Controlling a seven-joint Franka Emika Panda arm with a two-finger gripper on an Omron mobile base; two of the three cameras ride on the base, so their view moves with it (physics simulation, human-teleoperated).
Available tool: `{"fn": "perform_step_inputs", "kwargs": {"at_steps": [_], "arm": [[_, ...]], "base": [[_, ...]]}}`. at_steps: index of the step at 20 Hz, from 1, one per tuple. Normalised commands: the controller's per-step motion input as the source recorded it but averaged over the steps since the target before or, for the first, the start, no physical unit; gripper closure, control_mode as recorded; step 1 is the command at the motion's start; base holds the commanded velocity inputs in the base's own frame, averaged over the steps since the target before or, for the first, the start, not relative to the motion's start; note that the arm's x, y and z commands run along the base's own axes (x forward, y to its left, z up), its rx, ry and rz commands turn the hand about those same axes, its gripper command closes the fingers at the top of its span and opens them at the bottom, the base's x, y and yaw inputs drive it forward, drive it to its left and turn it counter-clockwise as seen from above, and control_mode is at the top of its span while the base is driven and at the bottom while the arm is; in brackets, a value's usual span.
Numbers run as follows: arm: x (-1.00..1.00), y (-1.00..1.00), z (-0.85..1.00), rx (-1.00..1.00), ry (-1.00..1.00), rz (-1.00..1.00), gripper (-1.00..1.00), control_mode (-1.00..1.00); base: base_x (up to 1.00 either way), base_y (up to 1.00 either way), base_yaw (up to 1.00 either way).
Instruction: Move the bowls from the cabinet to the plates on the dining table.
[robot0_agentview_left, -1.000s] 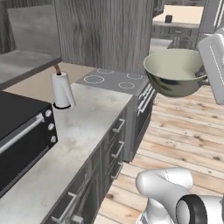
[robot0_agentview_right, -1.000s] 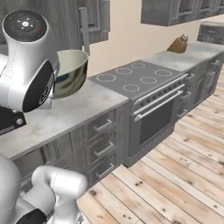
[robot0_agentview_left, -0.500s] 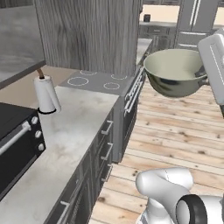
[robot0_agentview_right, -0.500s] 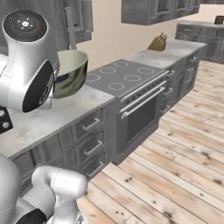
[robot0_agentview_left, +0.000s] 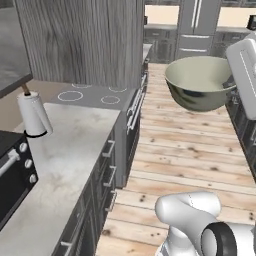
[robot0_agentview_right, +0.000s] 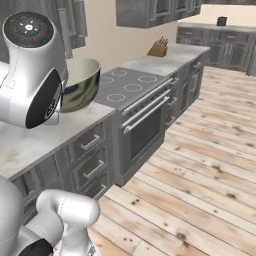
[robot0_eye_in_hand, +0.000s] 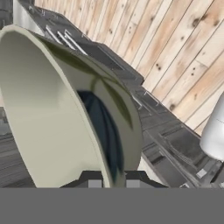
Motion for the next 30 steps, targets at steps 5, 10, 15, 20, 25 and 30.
{"fn": "perform_step_inputs", "kwargs": {"at_steps": [5, 10, 15, 20, 25, 30], "arm": [[0.0, 0.0, 0.0, 0.0, 0.0, 0.0, 1.0, 1.0], [0.0, 0.0, 0.0, 0.0, 0.0, 0.0, 1.0, 1.0], [0.0, 0.0, 0.0, 0.0, 0.0, 0.0, 1.0, 1.0], [0.0, 0.0, 0.0, 0.0, 0.0, 0.0, 1.0, 1.0], [0.0, 0.0, 0.0, 0.0, 0.0, 0.0, 1.0, 1.0], [0.0, 0.0, 0.0, 0.0, 0.0, 0.0, 1.0, 1.0]], "base": [[0.0, 0.0, -0.25], [0.0, 0.0, -0.25], [0.0, 0.0, -0.25], [0.0, 0.0, -0.25], [0.0, 0.0, -0.25], [0.0, 0.0, -0.25]]}}
